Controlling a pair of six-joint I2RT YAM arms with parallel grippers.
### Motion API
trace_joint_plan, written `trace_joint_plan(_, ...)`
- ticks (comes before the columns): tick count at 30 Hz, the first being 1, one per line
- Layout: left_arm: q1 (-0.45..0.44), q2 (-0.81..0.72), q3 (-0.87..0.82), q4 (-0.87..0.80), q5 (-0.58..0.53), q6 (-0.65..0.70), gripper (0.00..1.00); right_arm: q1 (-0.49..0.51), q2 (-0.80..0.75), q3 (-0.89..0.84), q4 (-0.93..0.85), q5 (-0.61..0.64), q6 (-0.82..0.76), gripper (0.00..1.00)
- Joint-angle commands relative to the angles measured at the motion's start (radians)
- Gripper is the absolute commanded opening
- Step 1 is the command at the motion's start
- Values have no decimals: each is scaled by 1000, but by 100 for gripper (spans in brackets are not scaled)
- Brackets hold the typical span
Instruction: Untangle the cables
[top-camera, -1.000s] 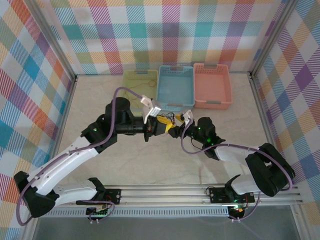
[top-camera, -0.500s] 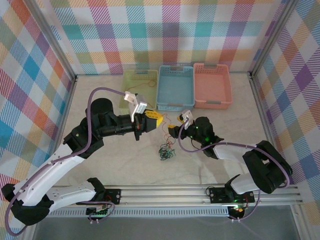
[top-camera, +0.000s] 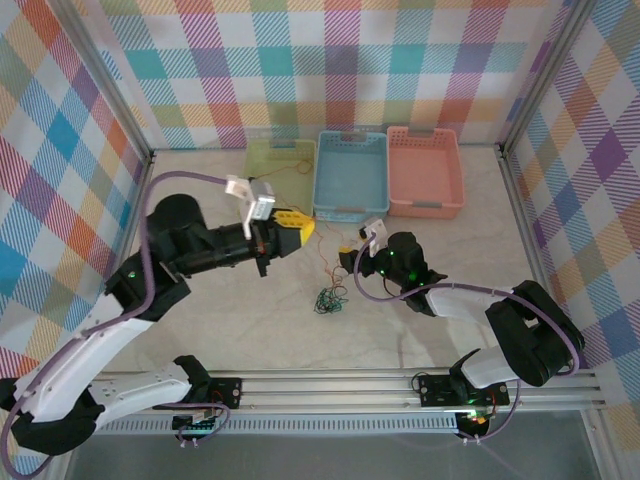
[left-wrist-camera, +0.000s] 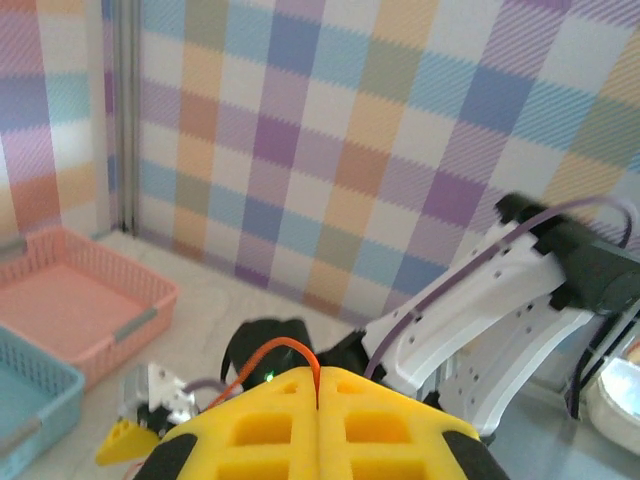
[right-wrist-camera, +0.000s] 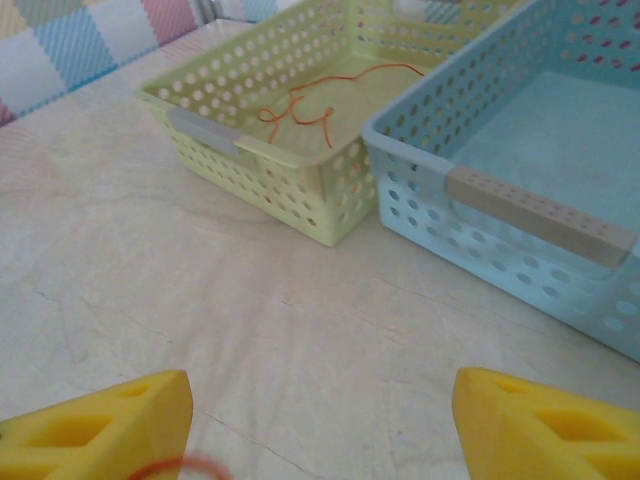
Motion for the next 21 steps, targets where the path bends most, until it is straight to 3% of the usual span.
trace_joint_plan(1,-19,-79,69,-7,-19,-16,0,-7,2,37,-72,95,7,69)
trace_joint_plan(13,-20,-163,93,-49,-159,27,0,-21,30,71,-170,216,34,69)
trace_joint_plan(18,-19,-132,94,-60,-195,43,0,-22,9,55,-130,140,26,69)
trace_joint_plan(21,-19,-115,88,-59,-251,50,0,-22,-25,24,-67,33,3,69)
